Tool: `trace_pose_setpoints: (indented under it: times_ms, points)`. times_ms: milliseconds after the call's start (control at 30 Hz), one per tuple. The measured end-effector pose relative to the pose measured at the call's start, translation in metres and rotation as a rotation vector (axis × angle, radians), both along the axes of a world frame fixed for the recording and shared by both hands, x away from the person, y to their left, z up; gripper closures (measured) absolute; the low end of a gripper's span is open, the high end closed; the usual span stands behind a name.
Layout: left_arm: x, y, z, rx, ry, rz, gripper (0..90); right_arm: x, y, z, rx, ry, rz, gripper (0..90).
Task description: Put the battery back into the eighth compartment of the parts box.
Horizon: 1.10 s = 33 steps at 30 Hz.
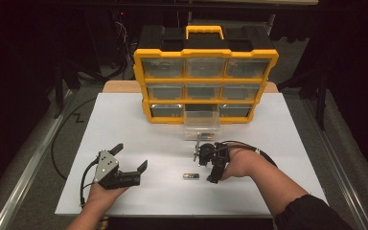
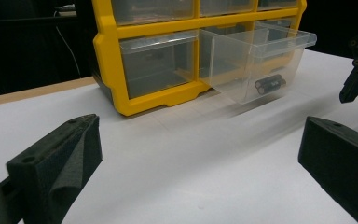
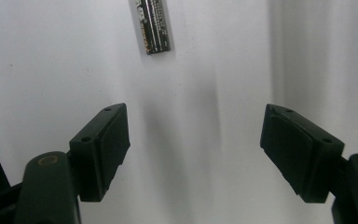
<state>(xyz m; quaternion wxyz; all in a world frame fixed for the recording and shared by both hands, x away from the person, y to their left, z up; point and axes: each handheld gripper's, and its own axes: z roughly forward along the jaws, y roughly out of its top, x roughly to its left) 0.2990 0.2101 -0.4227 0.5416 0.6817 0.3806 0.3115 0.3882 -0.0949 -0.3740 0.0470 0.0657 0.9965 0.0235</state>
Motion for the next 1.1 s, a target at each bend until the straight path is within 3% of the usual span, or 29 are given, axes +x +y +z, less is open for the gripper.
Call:
trace_pose_setpoints:
  times_ms: [600,1100]
  points:
    - [0.000,0.000,0.000,0.001,0.001,-0.003,0.4,-0.008,0.020,-0.019,0.017,0.038,0.051,33.5]
    - [0.000,0.000,0.000,0.002,0.004,-0.006,0.4,-0.008,0.037,-0.020,0.053,0.040,0.111,67.5]
